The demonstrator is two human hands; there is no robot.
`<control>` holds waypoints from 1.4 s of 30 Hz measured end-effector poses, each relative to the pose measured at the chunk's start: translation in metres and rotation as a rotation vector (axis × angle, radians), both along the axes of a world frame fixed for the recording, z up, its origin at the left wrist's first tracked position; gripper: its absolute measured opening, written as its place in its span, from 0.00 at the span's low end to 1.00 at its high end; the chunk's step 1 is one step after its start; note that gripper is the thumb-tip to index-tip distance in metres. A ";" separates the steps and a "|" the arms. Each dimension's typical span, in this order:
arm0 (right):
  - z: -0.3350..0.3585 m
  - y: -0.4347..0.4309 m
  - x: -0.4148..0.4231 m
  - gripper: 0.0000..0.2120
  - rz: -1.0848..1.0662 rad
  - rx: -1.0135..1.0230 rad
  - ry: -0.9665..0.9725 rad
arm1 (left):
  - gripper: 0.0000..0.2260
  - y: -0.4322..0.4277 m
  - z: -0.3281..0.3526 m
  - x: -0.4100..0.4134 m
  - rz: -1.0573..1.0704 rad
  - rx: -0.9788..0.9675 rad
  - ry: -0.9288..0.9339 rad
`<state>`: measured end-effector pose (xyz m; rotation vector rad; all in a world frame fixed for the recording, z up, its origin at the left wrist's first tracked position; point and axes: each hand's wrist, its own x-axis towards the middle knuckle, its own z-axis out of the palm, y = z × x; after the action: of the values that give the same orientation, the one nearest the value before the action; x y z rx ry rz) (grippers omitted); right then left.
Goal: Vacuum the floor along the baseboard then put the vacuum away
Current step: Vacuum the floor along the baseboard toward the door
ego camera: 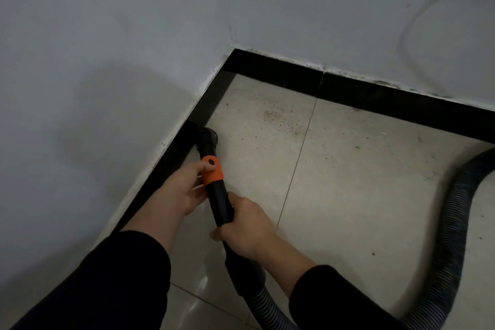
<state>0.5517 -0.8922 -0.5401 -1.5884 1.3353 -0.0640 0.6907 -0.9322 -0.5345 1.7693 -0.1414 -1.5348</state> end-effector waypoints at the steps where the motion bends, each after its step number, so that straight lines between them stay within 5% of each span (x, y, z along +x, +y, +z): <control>1: -0.002 -0.001 -0.001 0.20 0.002 -0.007 -0.010 | 0.16 -0.001 0.000 -0.002 0.001 0.000 -0.013; 8: -0.009 -0.011 0.002 0.17 -0.014 -0.030 -0.047 | 0.17 -0.009 0.003 -0.009 0.012 -0.022 -0.093; 21: -0.007 0.003 -0.014 0.17 -0.060 -0.052 -0.015 | 0.04 -0.008 0.008 -0.022 -0.149 -0.004 -0.127; 30: -0.002 0.012 -0.034 0.16 -0.104 -0.041 0.008 | 0.14 -0.008 0.007 -0.035 -0.242 -0.001 -0.119; 42: 0.000 0.033 -0.062 0.16 -0.170 -0.060 -0.002 | 0.15 -0.003 0.003 -0.059 -0.376 -0.005 -0.095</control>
<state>0.4897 -0.8596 -0.5399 -1.5208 1.4763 -0.2113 0.6317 -0.9353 -0.5311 1.8878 -0.5516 -1.7041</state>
